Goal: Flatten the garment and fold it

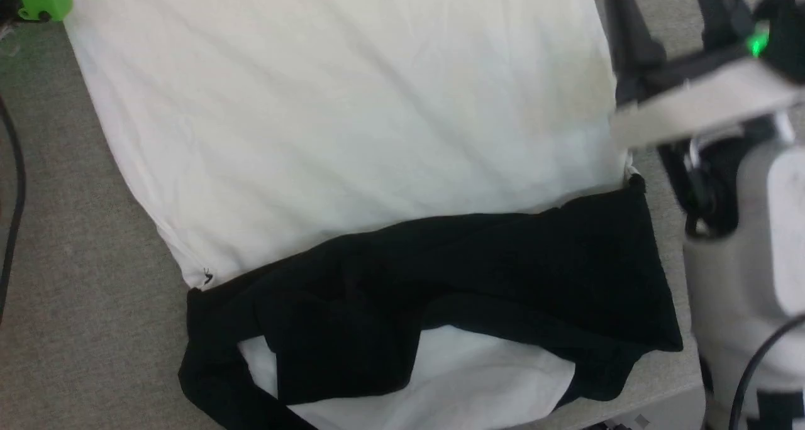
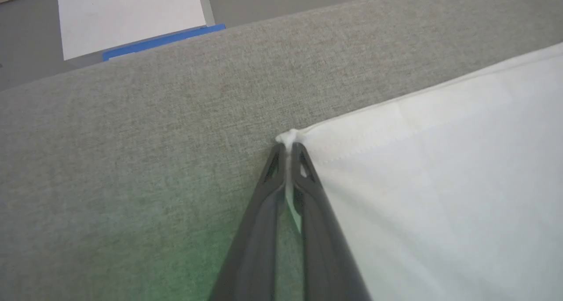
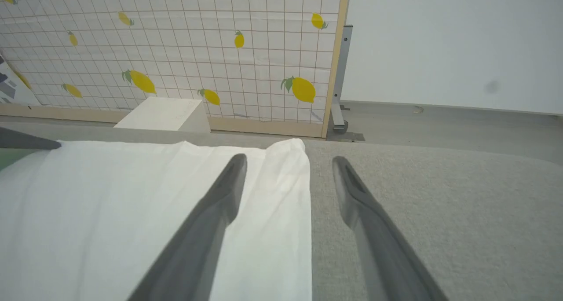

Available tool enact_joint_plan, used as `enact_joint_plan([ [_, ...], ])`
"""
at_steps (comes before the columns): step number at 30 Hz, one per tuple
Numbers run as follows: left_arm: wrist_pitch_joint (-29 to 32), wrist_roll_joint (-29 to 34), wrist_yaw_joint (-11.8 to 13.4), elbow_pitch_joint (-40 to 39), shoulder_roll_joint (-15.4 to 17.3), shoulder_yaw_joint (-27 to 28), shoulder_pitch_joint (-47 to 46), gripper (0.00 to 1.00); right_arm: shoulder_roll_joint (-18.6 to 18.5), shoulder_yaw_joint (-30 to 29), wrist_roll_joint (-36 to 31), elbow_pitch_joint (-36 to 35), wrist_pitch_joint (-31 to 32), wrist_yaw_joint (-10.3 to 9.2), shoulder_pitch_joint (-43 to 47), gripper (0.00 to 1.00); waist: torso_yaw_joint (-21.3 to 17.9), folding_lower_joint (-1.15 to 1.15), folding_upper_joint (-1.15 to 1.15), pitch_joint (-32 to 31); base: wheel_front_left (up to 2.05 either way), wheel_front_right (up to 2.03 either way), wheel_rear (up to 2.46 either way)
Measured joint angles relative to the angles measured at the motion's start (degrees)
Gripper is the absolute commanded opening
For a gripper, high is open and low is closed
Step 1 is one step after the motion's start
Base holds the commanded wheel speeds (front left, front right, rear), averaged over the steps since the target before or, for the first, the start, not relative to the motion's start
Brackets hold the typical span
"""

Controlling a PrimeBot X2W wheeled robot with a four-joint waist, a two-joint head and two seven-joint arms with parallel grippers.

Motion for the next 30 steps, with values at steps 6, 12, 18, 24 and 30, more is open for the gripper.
enact_joint_plan([
  [6,-3.57,0.52,-1.05,-0.19,-1.45,-0.76,-0.98,0.0,0.01,-4.38,-0.73,14.23,12.56,0.0,-17.41,1.0,1.87,0.0,0.0,1.0,0.0,0.0,0.0],
  [12,-6.46,0.24,-2.69,0.42,-4.23,-1.46,-2.19,0.0,0.13,-9.81,-6.62,27.72,24.09,0.0,-30.68,1.0,5.02,0.0,0.0,2.01,0.0,0.0,0.0],
  [18,-8.53,-0.07,-4.07,0.78,-6.34,-2.41,-3.48,0.0,0.12,-14.54,-13.27,35.21,34.42,0.0,-37.23,1.0,8.36,0.0,0.0,3.42,0.0,0.0,0.0],
  [24,-10.27,-0.43,-4.75,0.84,-7.59,-2.71,-4.79,0.0,0.02,-15.11,-15.67,37.99,43.09,0.0,-40.22,0.52,10.63,0.0,0.0,5.18,0.0,0.0,0.0],
  [30,-14.58,0.9,-5.04,1.29,-7.43,-2.89,-5.64,0.0,0.4,-14.22,-16.7,36.06,45.18,0.01,-41.5,0.0,11.11,0.0,0.0,6.13,0.0,0.0,0.0],
])
